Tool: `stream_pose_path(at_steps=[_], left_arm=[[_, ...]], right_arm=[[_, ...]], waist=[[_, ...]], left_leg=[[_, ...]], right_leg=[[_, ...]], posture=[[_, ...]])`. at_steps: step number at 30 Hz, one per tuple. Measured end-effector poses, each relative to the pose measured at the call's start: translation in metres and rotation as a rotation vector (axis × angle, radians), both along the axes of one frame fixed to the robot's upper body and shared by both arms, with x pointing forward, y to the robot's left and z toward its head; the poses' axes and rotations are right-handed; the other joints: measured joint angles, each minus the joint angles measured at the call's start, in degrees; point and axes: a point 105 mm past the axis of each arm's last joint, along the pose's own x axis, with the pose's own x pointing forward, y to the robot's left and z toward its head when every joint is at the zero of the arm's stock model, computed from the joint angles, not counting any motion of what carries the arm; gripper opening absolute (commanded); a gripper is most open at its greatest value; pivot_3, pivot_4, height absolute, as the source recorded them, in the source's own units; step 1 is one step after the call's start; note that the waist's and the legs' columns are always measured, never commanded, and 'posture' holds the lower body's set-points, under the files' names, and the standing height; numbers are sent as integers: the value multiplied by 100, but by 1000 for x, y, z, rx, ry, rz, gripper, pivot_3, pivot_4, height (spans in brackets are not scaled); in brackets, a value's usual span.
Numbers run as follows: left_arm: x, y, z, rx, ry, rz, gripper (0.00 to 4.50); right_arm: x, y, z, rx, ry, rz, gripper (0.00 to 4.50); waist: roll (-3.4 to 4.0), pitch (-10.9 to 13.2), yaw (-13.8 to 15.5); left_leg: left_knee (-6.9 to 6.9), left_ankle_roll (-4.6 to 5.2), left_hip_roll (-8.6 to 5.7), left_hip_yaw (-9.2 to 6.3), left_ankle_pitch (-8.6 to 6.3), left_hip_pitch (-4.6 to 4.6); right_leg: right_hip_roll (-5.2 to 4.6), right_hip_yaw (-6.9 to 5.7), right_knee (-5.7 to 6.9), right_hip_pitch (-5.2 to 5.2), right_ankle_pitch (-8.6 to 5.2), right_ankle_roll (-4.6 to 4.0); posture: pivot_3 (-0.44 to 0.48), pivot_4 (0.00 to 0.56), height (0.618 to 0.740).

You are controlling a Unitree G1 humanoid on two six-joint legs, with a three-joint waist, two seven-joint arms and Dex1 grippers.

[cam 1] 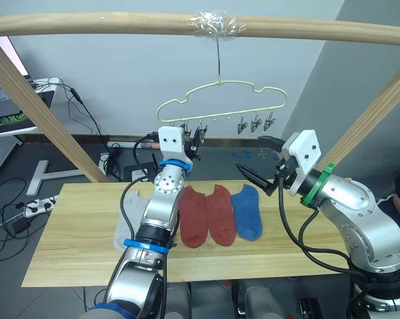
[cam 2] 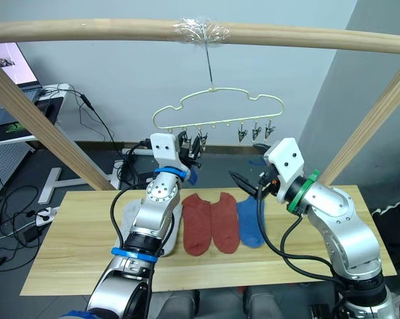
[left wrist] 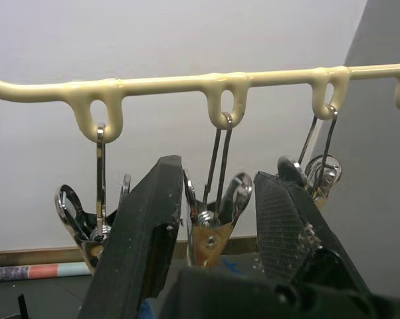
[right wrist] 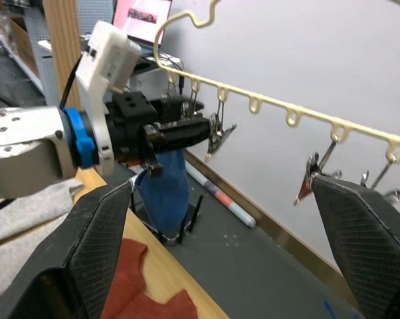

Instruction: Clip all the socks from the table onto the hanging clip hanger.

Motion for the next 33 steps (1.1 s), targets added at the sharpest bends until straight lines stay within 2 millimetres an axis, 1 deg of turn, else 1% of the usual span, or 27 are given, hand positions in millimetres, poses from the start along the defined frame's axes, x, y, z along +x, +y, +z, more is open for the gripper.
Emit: stream_pose_path(at_steps=[5,10,15,19,25,27,29,33], left_arm=[[0,-2,0,-2,1,-3,1974],[0,-3,0,-1,-3,8,1974],[0,-2,2,17,-12,20,1974],[0,-1,2,23,-14,24,1974],[0,-1,4,28,-24,25,1974],[0,-1,5,28,-31,24,1608],[0,-1,5,27,-33,24,1146],[0,-1,7,26,-38,22,321]], right_arm=[[0,3,7,8,-5,6,4500],[2,4,10,9,-5,3,4500],[1,4,10,10,-5,2,4500],[0,2,4,9,9,-2,4500],[-1,1,4,15,-8,1,4500],[-1,1,2,15,-2,-1,4500],[-1,0,0,13,4,-2,4500],[-2,1,1,13,-8,-1,4500]], waist=[[0,0,0],[0,0,0],[0,0,0],[0,0,1],[0,0,-1],[0,0,0],[0,0,0],[0,0,-1]], left_leg=[[0,0,0,-1,0,0],[0,0,0,-1,0,0],[0,0,0,-1,0,0],[0,0,0,-1,0,0],[0,1,0,-1,0,1],[1,1,0,-1,0,1],[0,1,0,-1,0,1],[1,1,0,-1,1,1]], right_leg=[[0,-1,1,0,0,0],[0,-2,1,0,0,0],[0,-1,1,0,0,0],[0,-1,1,0,0,0],[0,-1,4,0,0,0],[0,-1,3,0,0,0],[0,-1,3,0,0,0],[0,-1,4,0,0,0]], posture=[[92,188,740],[91,192,740],[91,192,740],[88,192,740],[88,192,740],[88,192,740],[88,192,740],[89,193,740]])
